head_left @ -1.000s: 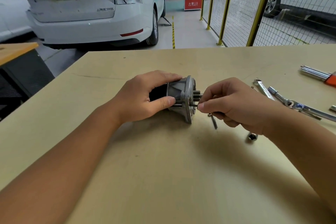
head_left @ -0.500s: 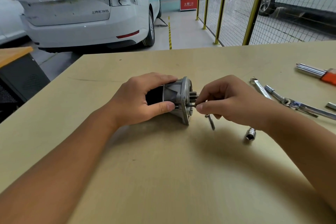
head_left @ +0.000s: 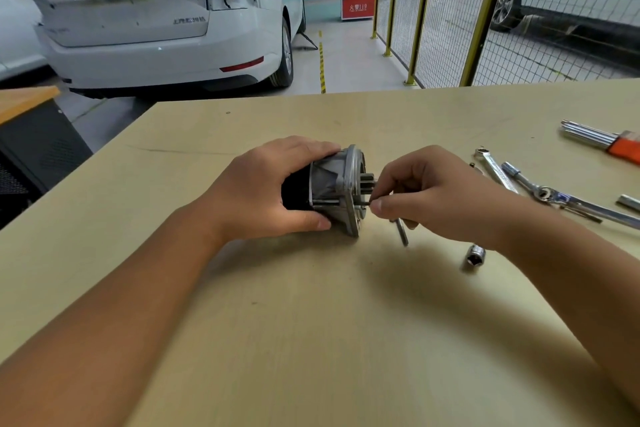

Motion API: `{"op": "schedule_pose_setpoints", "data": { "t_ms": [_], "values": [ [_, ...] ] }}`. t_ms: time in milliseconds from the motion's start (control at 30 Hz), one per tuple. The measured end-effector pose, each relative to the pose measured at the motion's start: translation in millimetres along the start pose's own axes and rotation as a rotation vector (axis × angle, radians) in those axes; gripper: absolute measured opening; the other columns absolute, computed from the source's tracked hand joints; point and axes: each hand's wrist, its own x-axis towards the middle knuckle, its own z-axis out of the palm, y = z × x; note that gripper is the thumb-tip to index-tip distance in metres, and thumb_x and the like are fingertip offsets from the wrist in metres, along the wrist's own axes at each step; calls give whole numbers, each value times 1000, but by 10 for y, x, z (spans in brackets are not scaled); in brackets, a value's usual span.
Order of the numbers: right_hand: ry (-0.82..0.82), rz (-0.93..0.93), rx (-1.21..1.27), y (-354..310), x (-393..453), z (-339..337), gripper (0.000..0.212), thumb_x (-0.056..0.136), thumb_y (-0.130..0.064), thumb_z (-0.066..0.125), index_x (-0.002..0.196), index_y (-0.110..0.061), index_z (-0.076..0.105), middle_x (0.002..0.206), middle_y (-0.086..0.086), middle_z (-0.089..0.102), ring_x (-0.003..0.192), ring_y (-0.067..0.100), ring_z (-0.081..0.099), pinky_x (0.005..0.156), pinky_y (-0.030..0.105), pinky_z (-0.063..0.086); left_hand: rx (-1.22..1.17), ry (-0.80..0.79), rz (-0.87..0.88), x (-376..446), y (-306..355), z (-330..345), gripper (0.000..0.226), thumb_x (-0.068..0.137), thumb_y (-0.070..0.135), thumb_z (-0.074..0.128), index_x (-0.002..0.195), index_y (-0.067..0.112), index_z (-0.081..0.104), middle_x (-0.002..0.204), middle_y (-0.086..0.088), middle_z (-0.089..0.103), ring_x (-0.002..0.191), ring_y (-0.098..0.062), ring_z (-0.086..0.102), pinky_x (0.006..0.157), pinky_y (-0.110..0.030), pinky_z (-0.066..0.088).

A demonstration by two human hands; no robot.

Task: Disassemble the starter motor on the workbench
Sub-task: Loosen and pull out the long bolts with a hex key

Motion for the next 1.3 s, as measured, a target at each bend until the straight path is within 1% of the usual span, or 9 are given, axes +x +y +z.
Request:
{"op": "schedule_pose_setpoints", "data": {
  "t_ms": [167,400,533,633,700,933,1100,1233,1300],
  "values": [
    [31,25,32,30,15,-10,11,85,-13,77,74,-16,77,56,3,62,49,8,56,42,12,36,300,41,-33,25,73,67,102,61,59,92,150,31,50,133,6,59,118,-22,58,91,-47,54],
    [46,-18,-105,12,7,18,17,87,-20,76,71,-25,74,52,-3,59,49,9,51,52,29,42,323,3,-12,39,29,56,93,66,59,89,144,22,54,123,0,64,107,-27,57,89,-48,52],
    [68,-41,-176,-16,-15,35,21,87,-20,75,68,-29,71,49,-9,53,46,6,42,52,29,39,336,21,22,36,36,68,92,66,57,91,142,19,55,120,-1,66,102,-27,58,85,-48,54],
    [25,62,15,-32,-27,48,15,86,-14,76,71,-16,74,51,0,55,47,14,44,46,27,36,321,11,33,29,40,42,92,67,59,90,141,18,57,120,0,66,101,-26,58,84,-46,53],
    [-17,207,227,-38,-25,52,15,86,-9,76,71,-9,73,50,6,49,44,16,34,42,23,26,262,-18,40,25,35,1,91,68,64,86,141,18,58,121,1,65,104,-25,58,88,-47,52],
    [-95,362,411,-72,-48,107,23,88,-8,74,67,-11,67,48,-1,41,38,12,24,41,17,23,37,-26,21,23,-4,-55,70,85,64,65,139,19,63,119,2,66,110,-24,61,94,-52,51],
    [-16,240,234,-113,-77,165,19,89,-11,75,70,-9,70,47,0,49,42,16,34,41,20,26,-25,-20,21,5,-35,-53,68,83,61,71,138,21,65,115,3,66,109,-23,63,92,-52,52],
    [80,45,-96,-142,-88,195,17,87,-19,78,71,-16,72,48,-9,53,44,8,44,47,24,39,-39,-14,28,-6,-31,-54,72,80,67,72,138,25,64,115,7,64,109,-20,62,91,-52,52],
    [122,-28,-204,-154,-104,232,16,86,-21,78,72,-18,71,51,-15,54,45,5,45,45,15,34,12,-12,29,-14,5,-36,84,74,79,70,140,28,61,120,8,62,112,-19,60,92,-51,52]
  ]
}}
